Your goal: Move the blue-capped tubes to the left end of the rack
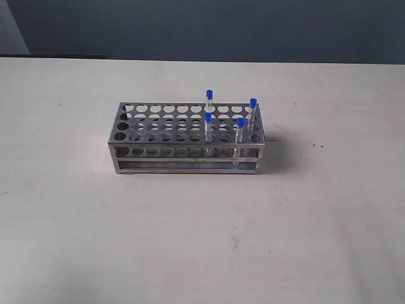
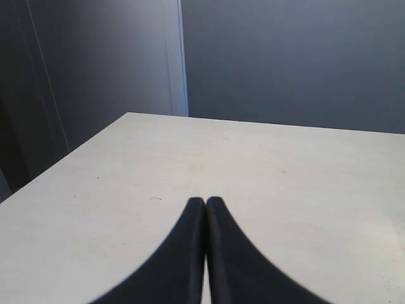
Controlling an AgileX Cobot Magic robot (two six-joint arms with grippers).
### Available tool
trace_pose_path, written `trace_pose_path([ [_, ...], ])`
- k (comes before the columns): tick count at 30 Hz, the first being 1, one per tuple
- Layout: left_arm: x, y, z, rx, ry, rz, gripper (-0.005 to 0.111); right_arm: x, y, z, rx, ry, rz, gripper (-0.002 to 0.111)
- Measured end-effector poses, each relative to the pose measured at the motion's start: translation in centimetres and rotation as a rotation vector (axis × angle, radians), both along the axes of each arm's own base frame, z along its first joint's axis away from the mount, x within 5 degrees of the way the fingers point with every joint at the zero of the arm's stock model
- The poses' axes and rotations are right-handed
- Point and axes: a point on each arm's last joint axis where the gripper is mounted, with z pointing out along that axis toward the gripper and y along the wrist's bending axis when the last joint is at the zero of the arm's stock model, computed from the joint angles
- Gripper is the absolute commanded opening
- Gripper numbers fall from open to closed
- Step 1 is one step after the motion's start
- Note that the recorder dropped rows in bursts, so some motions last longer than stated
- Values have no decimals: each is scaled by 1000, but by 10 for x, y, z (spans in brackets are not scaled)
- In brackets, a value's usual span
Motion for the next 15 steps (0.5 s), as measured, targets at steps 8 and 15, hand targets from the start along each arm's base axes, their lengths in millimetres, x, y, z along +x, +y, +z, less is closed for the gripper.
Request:
trace_pose_path([
  [8,0,0,0,0,0,0,0,0,0,3,13,-34,2,47],
  [15,0,0,0,0,0,0,0,0,1,19,343,-175,1,47],
])
